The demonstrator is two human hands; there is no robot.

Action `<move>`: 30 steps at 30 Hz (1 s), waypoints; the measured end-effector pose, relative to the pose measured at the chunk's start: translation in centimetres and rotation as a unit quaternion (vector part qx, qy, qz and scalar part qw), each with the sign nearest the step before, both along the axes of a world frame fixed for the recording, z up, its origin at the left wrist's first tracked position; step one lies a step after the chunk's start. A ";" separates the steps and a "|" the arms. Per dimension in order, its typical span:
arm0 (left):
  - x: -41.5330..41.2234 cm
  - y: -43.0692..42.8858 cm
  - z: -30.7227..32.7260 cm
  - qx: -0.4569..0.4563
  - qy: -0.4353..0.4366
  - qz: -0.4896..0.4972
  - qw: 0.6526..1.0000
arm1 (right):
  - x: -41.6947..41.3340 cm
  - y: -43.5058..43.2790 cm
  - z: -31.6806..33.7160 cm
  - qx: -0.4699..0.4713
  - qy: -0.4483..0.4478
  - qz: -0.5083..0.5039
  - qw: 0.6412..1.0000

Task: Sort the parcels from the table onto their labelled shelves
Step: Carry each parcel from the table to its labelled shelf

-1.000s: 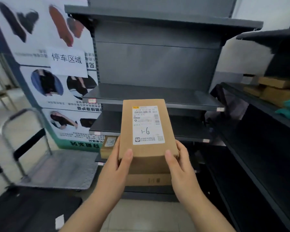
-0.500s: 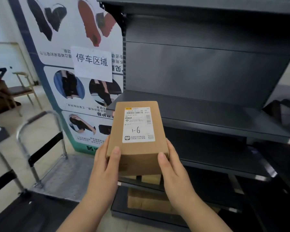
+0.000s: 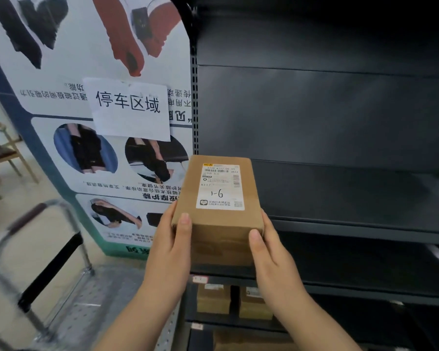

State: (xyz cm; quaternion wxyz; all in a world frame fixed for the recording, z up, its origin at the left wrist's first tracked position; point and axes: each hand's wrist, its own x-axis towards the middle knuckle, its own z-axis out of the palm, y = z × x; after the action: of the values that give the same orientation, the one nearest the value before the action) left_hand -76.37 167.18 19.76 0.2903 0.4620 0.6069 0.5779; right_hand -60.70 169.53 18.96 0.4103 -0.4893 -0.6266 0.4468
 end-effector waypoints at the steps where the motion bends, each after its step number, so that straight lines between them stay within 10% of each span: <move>1: -0.4 0.8 0.0 -0.007 0.003 -0.002 1.000 | -0.3 0.8 0.0 0.004 -0.009 -0.003 1.000; 18: -3.3 13.2 -0.5 -0.035 0.128 0.003 0.991 | -2.1 12.8 0.2 0.044 -0.129 -0.011 0.991; 22: -3.8 12.8 -1.0 0.101 0.445 0.066 0.887 | -2.2 12.6 0.6 0.229 -0.268 -0.006 0.936; 30: -4.0 14.4 -3.5 0.140 0.586 0.025 0.798 | -4.1 13.8 -1.6 0.369 -0.434 -0.081 0.818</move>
State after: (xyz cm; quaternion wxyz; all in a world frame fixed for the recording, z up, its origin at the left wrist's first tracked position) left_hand -80.36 181.58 16.25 -0.2029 0.7325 0.5851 0.2827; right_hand -64.85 183.35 17.34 0.2803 -0.4937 -0.8156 -0.1115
